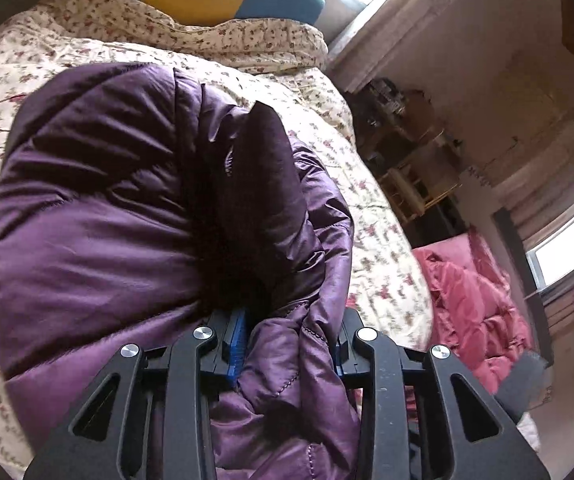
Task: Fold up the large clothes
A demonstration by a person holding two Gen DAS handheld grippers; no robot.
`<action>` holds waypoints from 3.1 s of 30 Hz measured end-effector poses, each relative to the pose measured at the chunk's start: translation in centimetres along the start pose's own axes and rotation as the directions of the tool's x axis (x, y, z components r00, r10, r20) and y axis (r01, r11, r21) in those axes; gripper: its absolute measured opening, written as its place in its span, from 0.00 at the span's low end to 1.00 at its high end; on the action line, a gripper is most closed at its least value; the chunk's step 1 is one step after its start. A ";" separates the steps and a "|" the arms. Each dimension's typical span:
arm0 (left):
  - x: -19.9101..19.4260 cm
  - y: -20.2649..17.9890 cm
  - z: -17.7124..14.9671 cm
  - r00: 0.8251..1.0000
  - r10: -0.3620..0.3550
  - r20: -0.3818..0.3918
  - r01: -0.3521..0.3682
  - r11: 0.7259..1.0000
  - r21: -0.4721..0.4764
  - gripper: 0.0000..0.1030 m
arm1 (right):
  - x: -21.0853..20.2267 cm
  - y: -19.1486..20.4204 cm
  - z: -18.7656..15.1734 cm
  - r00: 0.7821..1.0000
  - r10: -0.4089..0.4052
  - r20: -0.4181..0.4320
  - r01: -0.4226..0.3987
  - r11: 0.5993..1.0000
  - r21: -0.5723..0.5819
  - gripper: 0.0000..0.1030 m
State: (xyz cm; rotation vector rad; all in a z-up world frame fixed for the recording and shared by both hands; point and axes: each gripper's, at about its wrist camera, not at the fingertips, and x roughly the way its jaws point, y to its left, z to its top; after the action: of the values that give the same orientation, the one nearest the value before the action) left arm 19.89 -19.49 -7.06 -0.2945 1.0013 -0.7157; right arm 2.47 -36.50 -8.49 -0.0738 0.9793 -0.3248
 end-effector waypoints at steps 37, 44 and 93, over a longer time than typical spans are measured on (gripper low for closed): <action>-11.3 9.6 -9.9 0.979 0.164 0.124 -0.151 0.982 -0.110 0.59 | -7.4 2.5 -0.1 0.993 0.039 0.113 -0.037 0.999 -0.022 0.58; -10.1 8.3 -10.4 0.982 0.148 0.120 -0.140 0.987 -0.072 0.56 | -8.1 3.3 -0.5 0.992 0.052 0.112 -0.049 0.998 -0.030 0.58; -7.6 6.5 -10.0 0.991 0.121 0.062 -0.132 0.967 0.218 0.49 | -6.9 9.7 0.7 0.989 0.144 0.020 -0.141 0.984 -0.105 0.01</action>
State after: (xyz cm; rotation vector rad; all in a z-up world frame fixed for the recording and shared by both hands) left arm 11.49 -8.73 -10.75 -0.0527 0.8767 -0.6936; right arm 1.83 -25.22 -4.57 -0.1018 0.9683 -0.1409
